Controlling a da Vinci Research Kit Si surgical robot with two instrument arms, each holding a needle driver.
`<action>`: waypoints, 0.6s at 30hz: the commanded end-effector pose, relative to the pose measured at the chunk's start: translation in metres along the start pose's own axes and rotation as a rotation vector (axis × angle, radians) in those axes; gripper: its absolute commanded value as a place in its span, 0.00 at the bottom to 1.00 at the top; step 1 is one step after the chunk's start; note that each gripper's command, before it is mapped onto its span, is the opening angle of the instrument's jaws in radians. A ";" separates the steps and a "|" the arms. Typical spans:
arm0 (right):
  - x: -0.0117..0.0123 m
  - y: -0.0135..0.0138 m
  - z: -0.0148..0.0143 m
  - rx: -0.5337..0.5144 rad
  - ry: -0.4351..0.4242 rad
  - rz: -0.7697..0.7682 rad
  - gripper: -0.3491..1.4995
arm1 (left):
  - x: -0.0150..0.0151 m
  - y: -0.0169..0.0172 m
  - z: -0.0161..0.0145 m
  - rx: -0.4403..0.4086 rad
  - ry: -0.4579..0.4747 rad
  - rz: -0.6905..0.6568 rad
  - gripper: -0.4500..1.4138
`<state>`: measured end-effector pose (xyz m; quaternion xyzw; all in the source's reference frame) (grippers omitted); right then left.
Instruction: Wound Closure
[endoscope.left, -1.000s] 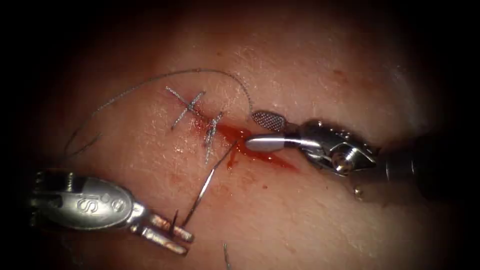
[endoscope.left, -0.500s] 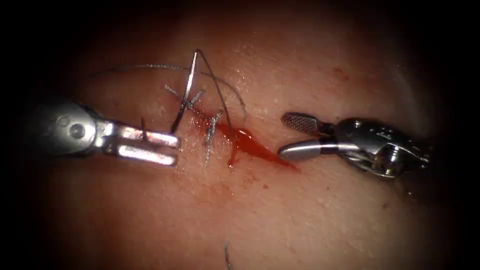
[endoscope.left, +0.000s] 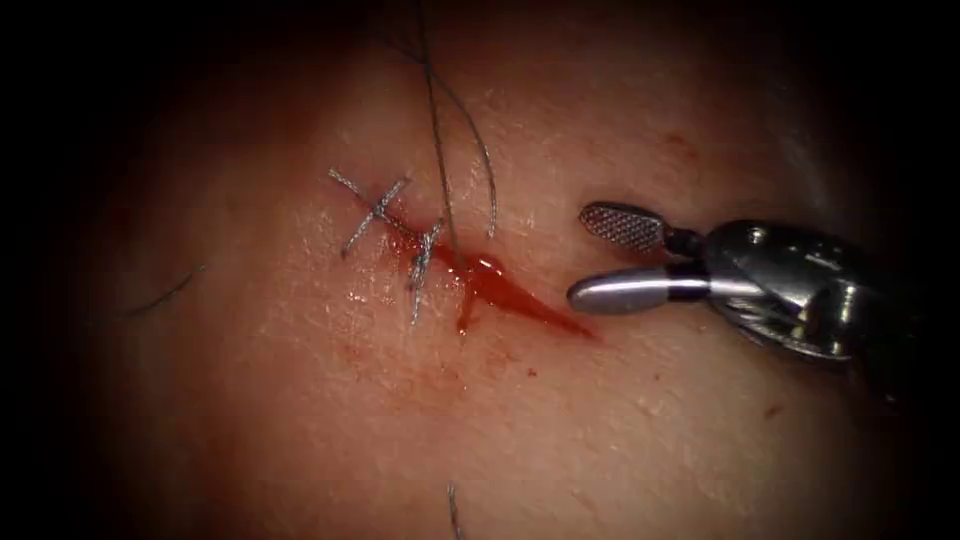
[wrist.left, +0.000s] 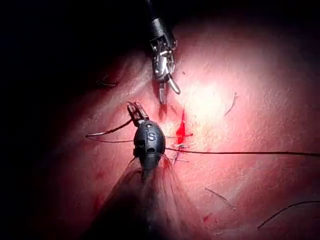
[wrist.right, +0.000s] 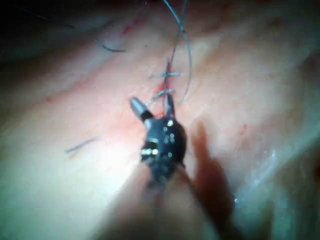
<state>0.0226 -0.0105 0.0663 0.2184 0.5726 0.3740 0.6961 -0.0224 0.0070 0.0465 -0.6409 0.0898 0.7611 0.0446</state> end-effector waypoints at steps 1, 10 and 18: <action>-0.0004 -0.0004 0.0007 -0.002 -0.001 0.014 0.79 | -0.0009 0.0016 0.0008 -0.004 0.001 0.014 0.00; -0.0005 -0.0005 0.0007 -0.008 -0.005 0.103 0.72 | -0.0044 0.0117 0.0017 -0.047 0.004 0.079 0.00; -0.0008 -0.0013 0.0022 -0.021 -0.014 0.393 0.65 | -0.0065 0.0167 0.0037 -0.050 -0.018 0.150 0.00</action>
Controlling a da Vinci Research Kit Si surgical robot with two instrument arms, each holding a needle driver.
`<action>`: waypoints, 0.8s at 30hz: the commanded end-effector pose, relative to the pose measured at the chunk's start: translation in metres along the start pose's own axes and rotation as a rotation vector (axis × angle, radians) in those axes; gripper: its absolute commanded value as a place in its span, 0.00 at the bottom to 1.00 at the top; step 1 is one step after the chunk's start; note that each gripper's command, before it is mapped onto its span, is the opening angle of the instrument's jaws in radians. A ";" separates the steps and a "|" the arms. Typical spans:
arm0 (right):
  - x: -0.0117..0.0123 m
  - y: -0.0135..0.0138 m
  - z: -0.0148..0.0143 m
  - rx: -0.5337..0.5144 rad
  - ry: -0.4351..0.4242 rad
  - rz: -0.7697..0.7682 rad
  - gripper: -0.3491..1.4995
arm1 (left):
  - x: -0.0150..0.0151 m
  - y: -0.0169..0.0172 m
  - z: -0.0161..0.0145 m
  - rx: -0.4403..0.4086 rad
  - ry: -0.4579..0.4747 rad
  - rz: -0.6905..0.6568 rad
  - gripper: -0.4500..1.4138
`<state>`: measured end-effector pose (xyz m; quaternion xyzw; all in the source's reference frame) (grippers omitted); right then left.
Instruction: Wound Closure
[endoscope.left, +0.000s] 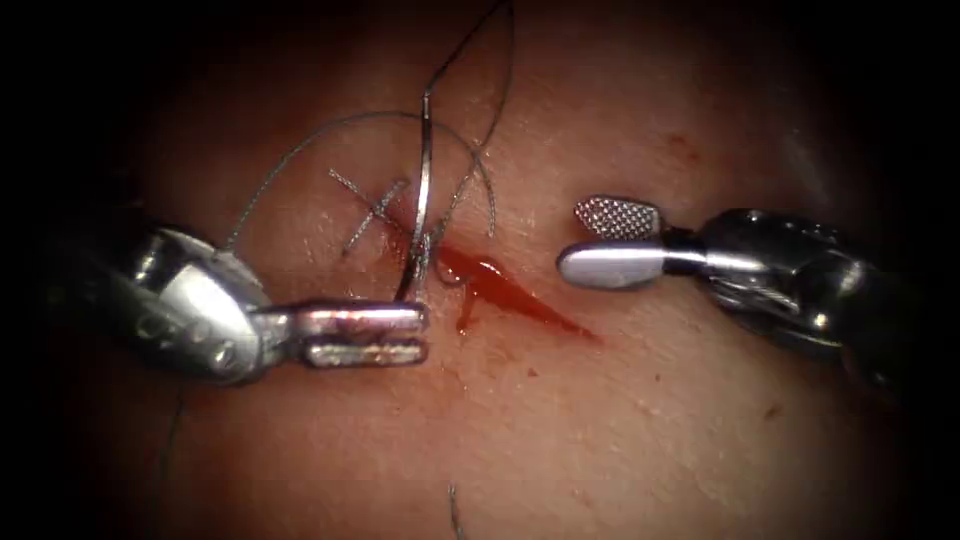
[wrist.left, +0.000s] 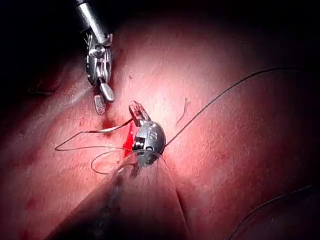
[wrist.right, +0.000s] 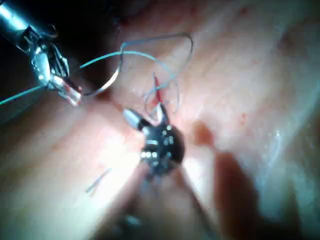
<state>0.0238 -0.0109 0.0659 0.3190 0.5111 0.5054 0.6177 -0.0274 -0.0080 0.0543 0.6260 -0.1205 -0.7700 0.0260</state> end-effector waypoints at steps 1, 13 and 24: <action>-0.0010 -0.0003 0.0019 -0.007 0.002 0.013 0.65 | -0.0005 0.0013 0.0012 -0.013 -0.017 0.031 0.00; -0.0019 -0.0013 0.0060 -0.007 -0.011 0.018 0.65 | -0.0011 0.0031 0.0028 -0.028 -0.061 0.107 0.00; -0.0019 0.0000 0.0066 -0.025 -0.027 0.009 0.01 | -0.0010 0.0033 0.0027 -0.028 -0.061 0.108 0.00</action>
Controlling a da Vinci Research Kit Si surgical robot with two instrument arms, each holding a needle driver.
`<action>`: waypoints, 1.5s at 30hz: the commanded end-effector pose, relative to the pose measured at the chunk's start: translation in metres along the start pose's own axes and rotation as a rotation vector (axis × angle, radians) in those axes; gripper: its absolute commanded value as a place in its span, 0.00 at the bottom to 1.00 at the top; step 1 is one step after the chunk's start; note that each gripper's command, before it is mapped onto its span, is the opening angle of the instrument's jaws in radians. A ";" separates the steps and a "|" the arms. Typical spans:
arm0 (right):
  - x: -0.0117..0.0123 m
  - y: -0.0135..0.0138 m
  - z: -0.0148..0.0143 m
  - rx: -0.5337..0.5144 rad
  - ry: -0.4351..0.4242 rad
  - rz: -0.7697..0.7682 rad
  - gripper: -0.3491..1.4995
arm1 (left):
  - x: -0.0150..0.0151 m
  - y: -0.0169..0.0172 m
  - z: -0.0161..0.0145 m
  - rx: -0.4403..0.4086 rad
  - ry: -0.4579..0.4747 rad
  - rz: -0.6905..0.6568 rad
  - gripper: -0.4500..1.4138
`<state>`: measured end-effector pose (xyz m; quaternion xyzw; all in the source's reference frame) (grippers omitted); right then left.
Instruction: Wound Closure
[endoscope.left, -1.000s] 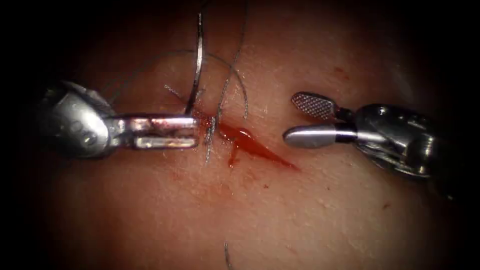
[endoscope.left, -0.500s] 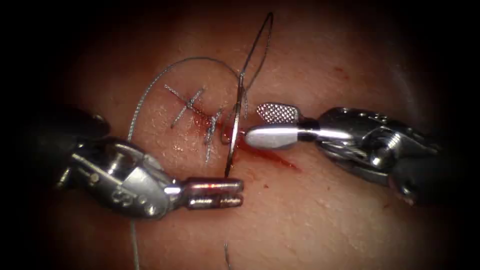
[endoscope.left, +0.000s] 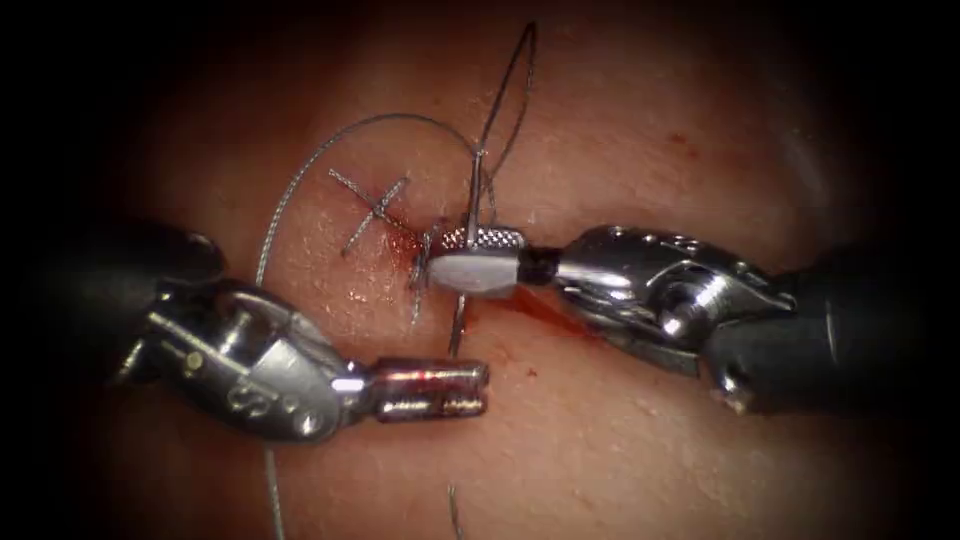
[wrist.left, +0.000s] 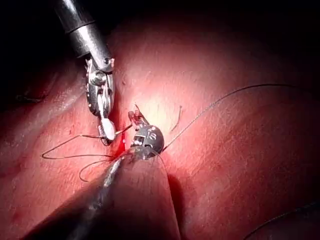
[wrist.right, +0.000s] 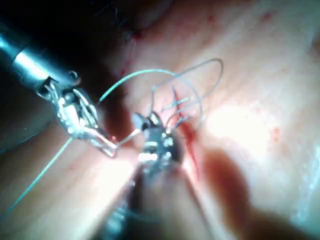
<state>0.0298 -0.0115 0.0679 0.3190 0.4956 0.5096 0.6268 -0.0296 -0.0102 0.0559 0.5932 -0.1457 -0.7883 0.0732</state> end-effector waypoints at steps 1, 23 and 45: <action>-0.0004 0.0001 0.0005 0.001 -0.001 0.004 0.00 | -0.0002 0.0006 0.0006 -0.002 0.002 -0.003 0.00; 0.0018 0.0034 -0.0010 -0.068 0.109 -0.243 0.00 | -0.0019 -0.0021 -0.0014 -0.020 -0.026 -0.440 0.74; 0.0008 0.0131 0.0013 -0.285 0.202 -0.664 0.00 | -0.0142 -0.0005 0.0031 -0.247 -0.281 -0.732 0.42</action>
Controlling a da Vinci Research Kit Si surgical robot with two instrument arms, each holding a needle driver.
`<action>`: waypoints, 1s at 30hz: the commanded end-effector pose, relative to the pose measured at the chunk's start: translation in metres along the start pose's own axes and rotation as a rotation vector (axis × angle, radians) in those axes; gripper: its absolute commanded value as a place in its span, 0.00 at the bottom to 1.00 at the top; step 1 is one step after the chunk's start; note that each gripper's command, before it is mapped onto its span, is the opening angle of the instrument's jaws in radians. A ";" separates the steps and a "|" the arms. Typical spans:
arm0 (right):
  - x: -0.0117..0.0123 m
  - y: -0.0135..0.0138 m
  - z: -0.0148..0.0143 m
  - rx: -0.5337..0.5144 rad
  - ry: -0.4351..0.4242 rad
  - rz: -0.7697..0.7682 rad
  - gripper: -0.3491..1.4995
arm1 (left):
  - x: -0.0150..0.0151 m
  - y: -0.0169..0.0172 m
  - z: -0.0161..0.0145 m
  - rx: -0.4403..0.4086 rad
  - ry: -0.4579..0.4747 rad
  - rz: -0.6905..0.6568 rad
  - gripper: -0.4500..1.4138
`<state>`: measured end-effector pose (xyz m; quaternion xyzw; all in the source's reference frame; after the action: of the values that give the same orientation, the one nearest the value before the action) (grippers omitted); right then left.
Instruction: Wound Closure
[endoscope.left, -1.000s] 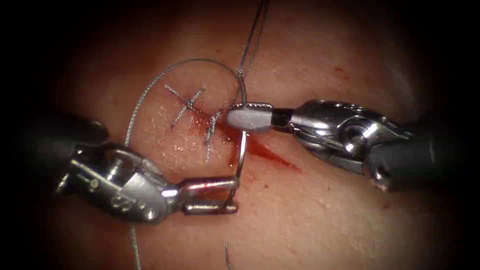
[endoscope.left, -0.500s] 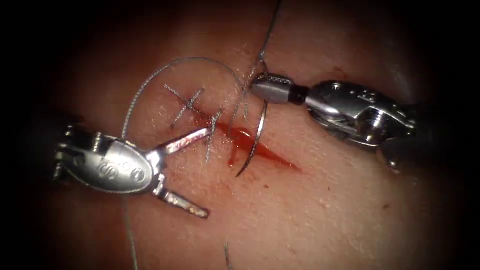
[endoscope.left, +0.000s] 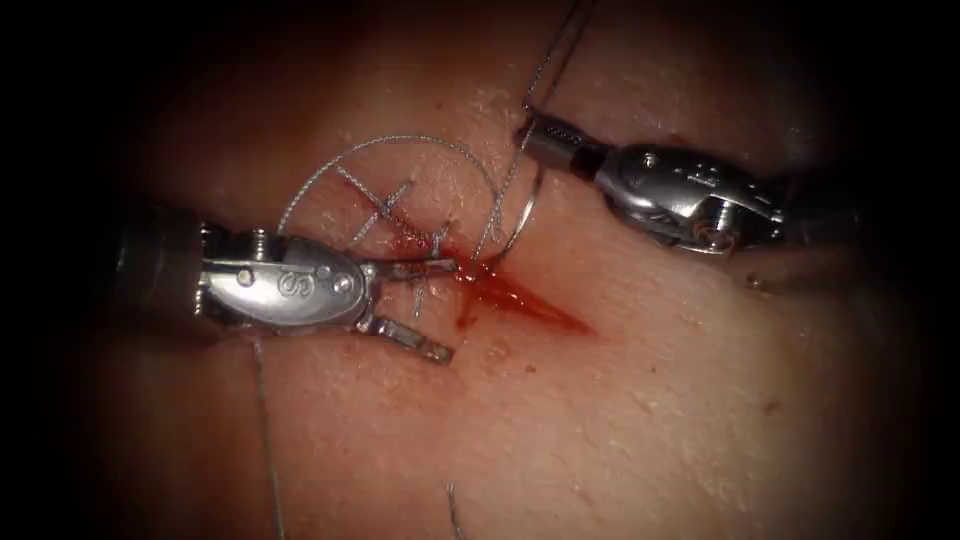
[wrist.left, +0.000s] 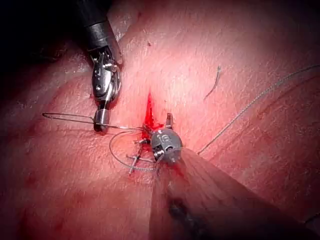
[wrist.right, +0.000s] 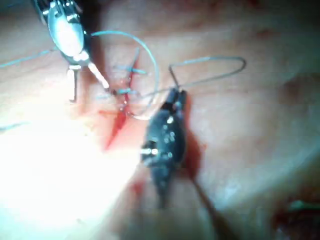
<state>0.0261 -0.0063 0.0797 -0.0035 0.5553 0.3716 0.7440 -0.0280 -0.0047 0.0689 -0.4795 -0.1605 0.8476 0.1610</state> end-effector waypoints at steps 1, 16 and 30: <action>-0.0006 -0.0007 0.0002 0.004 -0.001 0.002 0.00 | -0.0004 -0.0003 0.0009 -0.005 -0.015 -0.008 0.42; -0.0005 -0.0013 -0.0009 0.005 -0.002 -0.008 0.00 | -0.0028 -0.0051 0.0017 -0.065 -0.230 -0.083 0.24; -0.0006 -0.0019 -0.0012 0.002 -0.005 -0.009 0.00 | -0.0024 -0.0058 0.0046 -0.084 -0.296 -0.091 0.18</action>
<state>0.0255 -0.0080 0.0785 -0.0064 0.5538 0.3679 0.7469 -0.0295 -0.0008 0.0749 -0.3415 -0.2405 0.8955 0.1539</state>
